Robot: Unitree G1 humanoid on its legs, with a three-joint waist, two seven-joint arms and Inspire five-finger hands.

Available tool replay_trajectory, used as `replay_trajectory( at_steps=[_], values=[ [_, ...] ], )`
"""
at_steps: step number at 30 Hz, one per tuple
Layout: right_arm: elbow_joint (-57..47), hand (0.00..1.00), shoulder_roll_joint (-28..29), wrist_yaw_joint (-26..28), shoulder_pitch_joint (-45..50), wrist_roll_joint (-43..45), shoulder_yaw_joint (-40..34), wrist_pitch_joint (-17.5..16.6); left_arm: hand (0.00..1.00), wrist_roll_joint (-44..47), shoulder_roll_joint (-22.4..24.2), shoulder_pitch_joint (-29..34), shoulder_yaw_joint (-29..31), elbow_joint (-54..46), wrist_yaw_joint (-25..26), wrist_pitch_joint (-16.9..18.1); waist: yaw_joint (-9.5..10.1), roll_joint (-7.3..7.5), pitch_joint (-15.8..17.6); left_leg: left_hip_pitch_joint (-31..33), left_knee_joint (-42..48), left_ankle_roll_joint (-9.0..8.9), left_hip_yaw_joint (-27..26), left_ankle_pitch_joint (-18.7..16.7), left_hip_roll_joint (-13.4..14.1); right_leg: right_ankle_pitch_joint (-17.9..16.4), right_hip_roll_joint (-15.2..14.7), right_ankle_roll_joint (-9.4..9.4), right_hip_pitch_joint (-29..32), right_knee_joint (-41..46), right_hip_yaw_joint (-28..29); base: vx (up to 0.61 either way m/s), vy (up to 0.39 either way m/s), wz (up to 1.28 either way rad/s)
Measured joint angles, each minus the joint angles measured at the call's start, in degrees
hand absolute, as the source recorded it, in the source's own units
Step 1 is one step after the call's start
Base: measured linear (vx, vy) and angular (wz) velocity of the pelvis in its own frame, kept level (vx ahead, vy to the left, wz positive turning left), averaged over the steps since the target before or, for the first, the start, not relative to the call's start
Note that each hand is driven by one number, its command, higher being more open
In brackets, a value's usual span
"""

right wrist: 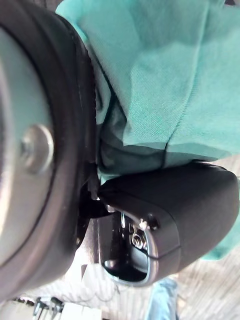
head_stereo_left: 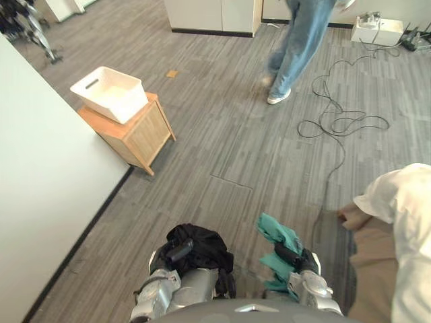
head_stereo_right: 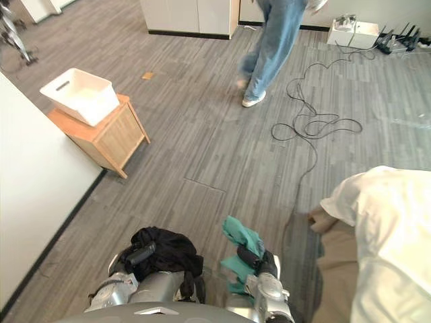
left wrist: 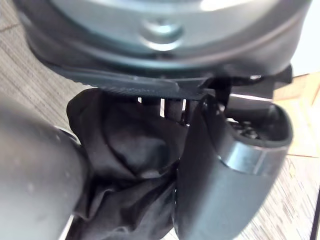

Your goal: Tidy up the quilt and then pick up the clothes from the bed and put them into the laundry hamper

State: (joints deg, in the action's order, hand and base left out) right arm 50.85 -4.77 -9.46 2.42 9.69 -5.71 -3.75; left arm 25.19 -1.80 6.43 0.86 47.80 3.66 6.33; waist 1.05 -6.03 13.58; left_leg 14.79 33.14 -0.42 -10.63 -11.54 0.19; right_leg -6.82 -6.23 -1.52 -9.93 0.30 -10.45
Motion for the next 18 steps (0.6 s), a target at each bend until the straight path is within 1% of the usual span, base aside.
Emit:
replay_trajectory(
  at_steps=[1, 2, 3, 4, 5, 6, 7, 8, 9, 10, 11, 12, 13, 14, 15, 16, 17, 18],
  values=[
    [0.0, 0.00, 0.0, 0.0, 0.0, 0.0, 0.0, 0.1, 0.00, 0.0, 0.0, -0.1, 0.2, 0.0, 0.0, 0.0, 0.15, 0.16, 0.0, 0.0, -3.5, 0.01, 0.1, 0.1, 0.5, 0.0, -0.5, -0.02, 0.2, -0.2, 0.2, 0.15, 0.143, -0.04],
    [0.0, 0.00, 0.0, -0.1, -0.4, 0.0, -0.1, 0.2, 0.00, 0.0, 0.1, -0.3, 0.1, -0.1, -0.1, 0.0, 0.18, 0.45, 0.2, 0.2, -11.3, -1.03, 1.0, 2.5, 0.8, -0.3, -1.6, -0.54, 0.9, -0.5, 0.3, 0.25, 0.234, 0.13],
    [0.0, 0.00, -0.1, -0.4, -1.1, 0.0, -0.6, 0.7, 0.00, 0.0, 0.4, -1.0, 0.1, -0.2, -0.1, 0.0, 0.23, 0.57, 0.3, 0.7, -19.9, -1.88, 1.7, 8.1, 1.3, -1.1, -2.8, -1.93, 1.7, -0.4, 0.2, 0.21, 0.206, 0.20],
    [0.0, 0.00, -0.2, -0.7, -1.3, 0.0, -0.6, 0.8, 0.00, 0.0, 0.5, -1.3, 0.1, -0.2, 0.0, 0.0, 0.29, 0.55, 0.2, 0.4, -21.2, -2.83, 0.7, 11.6, 1.2, -1.4, -3.3, -2.50, 1.8, -0.5, 0.3, 0.20, 0.183, 0.20],
    [0.0, 0.00, -0.1, -0.7, -1.8, -0.1, -0.6, 0.8, 0.00, 0.0, 0.6, -1.7, 0.1, -0.2, 0.1, 0.0, 0.41, 0.44, 0.2, 0.1, -21.5, -1.12, 0.1, 12.4, 0.5, -1.8, -4.0, -3.07, 2.0, -0.6, 0.3, 0.25, 0.170, 0.09],
    [0.1, 0.00, 0.4, -0.6, -3.1, -0.1, -0.5, 0.9, 0.00, 0.0, 0.2, -1.8, 0.1, -0.9, 0.2, -0.1, 0.84, 2.05, 0.8, 0.7, -19.8, 0.81, -0.5, 9.6, -1.0, -1.9, -5.6, -2.95, 1.5, -0.6, 0.2, 0.42, 0.219, 0.04],
    [-0.1, 0.00, 1.2, -0.1, -3.9, -0.2, -0.3, 0.9, 0.00, 0.3, -0.2, -2.3, 0.2, -1.2, 0.4, -0.1, 1.33, 2.90, 1.0, 1.1, -17.0, 2.72, -0.7, 6.9, -1.9, -1.1, -6.6, -4.68, 1.3, 1.0, 0.0, 0.43, 0.207, 0.00],
    [-0.1, 0.00, 1.4, 0.2, -4.2, -0.2, -0.3, 0.9, 0.00, 0.8, -0.3, -2.5, 0.0, -1.2, 0.5, -0.2, 1.68, 2.98, 1.0, 0.8, -15.9, 2.98, -0.9, 5.7, -2.1, -1.0, -7.1, -5.36, 1.6, 2.8, 0.4, 0.41, 0.162, -0.18],
    [-0.1, 0.00, 2.2, 0.6, -5.3, -0.3, -0.4, 1.0, 0.00, 1.5, -0.3, -1.9, -0.5, -2.3, 0.7, -0.3, 1.85, 2.83, 1.0, -1.9, -15.3, 3.27, -1.8, 2.8, -1.9, -2.1, -8.1, -6.96, 4.8, 13.6, 1.7, 0.32, 0.154, -0.27],
    [-0.3, 0.00, 2.6, 0.6, -5.6, -0.3, -0.4, 1.0, 0.00, 1.5, -0.4, -1.5, -0.7, -2.5, 0.7, -0.3, 1.80, 2.71, 1.0, -3.7, -15.9, 3.71, -2.1, 2.3, -1.9, -2.1, -8.5, -7.05, 6.8, 19.9, 2.4, 0.49, 0.204, -0.37],
    [-1.6, 0.00, 3.2, 0.7, -5.7, -0.3, -0.4, 1.0, 0.00, 1.5, -1.1, -1.2, -2.1, -2.8, 0.8, -0.3, 1.75, 2.85, 1.0, -8.2, -17.5, 4.04, -2.5, 1.0, -2.0, -0.3, -9.5, -9.39, 11.5, 33.9, 4.1, 0.53, 0.170, -0.15],
    [-2.3, 0.00, 3.3, 0.9, -5.4, -0.3, -0.4, 0.9, 0.00, 1.5, -1.8, -1.2, -3.7, -3.0, 1.1, -0.3, 1.44, 3.06, 1.0, -13.0, -19.5, 4.19, -2.2, 0.0, -2.3, -0.4, -9.9, -9.28, 15.0, 46.4, 4.4, 0.56, 0.148, -0.04],
    [-2.3, 0.00, 3.3, 1.0, -5.4, -0.3, -0.4, 0.9, 0.00, 1.5, -2.2, -1.2, -4.6, -3.1, 1.2, -0.3, 1.11, 3.07, 1.0, -15.4, -20.6, 4.23, -1.8, -0.3, -2.4, -1.2, -9.9, -7.94, 16.3, 50.5, 3.8, 0.52, 0.078, 0.24],
    [-2.4, 0.00, 3.2, 1.2, -5.7, -0.4, -0.5, 0.8, 0.00, 1.4, -2.6, -1.6, -5.6, -3.4, 1.3, -0.1, -0.27, 3.01, 1.0, -19.5, -23.3, 4.23, -0.4, -0.5, -2.4, -3.4, -10.1, -4.94, 18.6, 55.4, 0.7, 0.42, 0.038, 0.33],
    [-2.7, 0.00, 3.1, 1.1, -5.8, -0.4, -0.6, 0.8, 0.00, 1.4, -2.7, -2.0, -5.7, -3.4, 1.3, -0.1, -0.94, 2.99, 1.0, -21.3, -24.6, 4.24, 0.3, -0.5, -2.3, -4.2, -10.0, -3.60, 20.1, 56.3, -0.9, 0.62, -0.032, 0.59],
    [-4.0, 0.00, 3.0, 1.1, -6.0, -0.4, -0.7, 0.6, 0.00, 1.4, -2.6, -4.1, -5.7, -3.3, 2.0, -0.1, -2.26, 2.54, 1.6, -25.0, -26.7, 4.16, 2.4, -0.6, -1.0, -6.7, -7.6, -0.27, 24.9, 54.5, -4.1, 0.53, -0.081, 0.50],
    [-4.0, 0.00, 2.9, 1.2, -6.2, -0.3, -0.7, 0.5, 0.00, 1.3, -2.5, -4.9, -5.7, -3.2, 2.3, -0.1, -2.77, 2.20, 2.2, -26.0, -26.6, 4.14, 2.9, -0.6, 0.0, -7.2, -6.2, 0.45, 26.0, 51.6, -4.3, 0.63, -0.153, 0.59],
    [-4.2, 0.00, 2.8, 1.2, -6.5, -0.3, -0.8, 0.4, 0.00, 1.2, -2.5, -6.3, -5.7, -3.2, 2.4, -0.1, -3.28, 1.42, 2.8, -27.5, -26.2, 4.01, 3.5, -0.7, 1.9, -7.3, -2.9, 0.74, 27.9, 43.2, -5.1, 0.42, -0.139, 0.37]
  ],
)
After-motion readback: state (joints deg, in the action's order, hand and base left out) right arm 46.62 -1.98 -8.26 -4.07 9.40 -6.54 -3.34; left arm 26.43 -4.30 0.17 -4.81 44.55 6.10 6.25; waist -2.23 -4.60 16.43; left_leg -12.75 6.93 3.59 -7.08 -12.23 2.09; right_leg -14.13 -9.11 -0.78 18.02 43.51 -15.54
